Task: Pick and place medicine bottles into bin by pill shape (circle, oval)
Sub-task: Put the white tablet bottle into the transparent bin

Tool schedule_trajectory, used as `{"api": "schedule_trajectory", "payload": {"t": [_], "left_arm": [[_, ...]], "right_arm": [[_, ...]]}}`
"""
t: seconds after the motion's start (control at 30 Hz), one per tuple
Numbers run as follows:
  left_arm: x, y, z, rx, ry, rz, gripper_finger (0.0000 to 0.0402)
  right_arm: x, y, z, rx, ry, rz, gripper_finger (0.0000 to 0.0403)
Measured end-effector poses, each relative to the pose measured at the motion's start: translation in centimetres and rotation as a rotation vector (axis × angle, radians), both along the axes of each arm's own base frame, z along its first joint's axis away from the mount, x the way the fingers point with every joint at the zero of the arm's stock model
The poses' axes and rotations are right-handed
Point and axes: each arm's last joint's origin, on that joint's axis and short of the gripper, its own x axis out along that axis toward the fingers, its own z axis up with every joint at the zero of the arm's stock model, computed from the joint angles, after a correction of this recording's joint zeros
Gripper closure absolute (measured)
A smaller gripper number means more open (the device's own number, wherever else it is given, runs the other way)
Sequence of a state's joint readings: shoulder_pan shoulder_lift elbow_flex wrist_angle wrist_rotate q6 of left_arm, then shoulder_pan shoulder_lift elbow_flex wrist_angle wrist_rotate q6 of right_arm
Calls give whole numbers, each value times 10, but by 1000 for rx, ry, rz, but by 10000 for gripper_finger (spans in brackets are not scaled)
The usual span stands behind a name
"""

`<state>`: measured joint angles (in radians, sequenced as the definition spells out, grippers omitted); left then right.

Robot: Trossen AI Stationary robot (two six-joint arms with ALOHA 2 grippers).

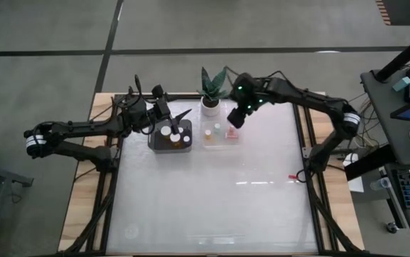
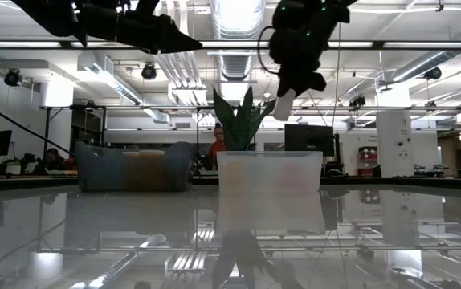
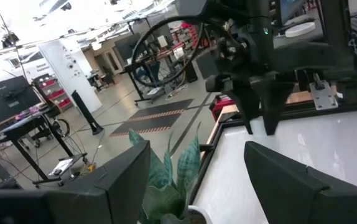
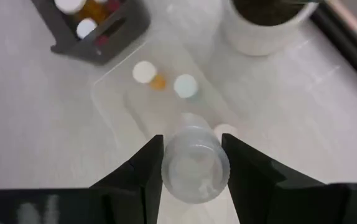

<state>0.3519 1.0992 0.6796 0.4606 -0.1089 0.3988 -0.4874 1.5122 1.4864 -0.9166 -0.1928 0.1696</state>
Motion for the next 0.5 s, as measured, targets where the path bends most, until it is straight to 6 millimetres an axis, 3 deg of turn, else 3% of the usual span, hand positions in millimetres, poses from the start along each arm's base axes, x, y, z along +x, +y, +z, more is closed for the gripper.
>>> {"api": "schedule_trajectory", "payload": {"t": [0.23,0.5], "left_arm": [[0,0,-3,-3,8,0,157],[-1,0,-5,-5,14,0,157]], "right_arm": [[31,6,-22,21,77,88,266],[49,4,-50,41,130,106,266]]}}
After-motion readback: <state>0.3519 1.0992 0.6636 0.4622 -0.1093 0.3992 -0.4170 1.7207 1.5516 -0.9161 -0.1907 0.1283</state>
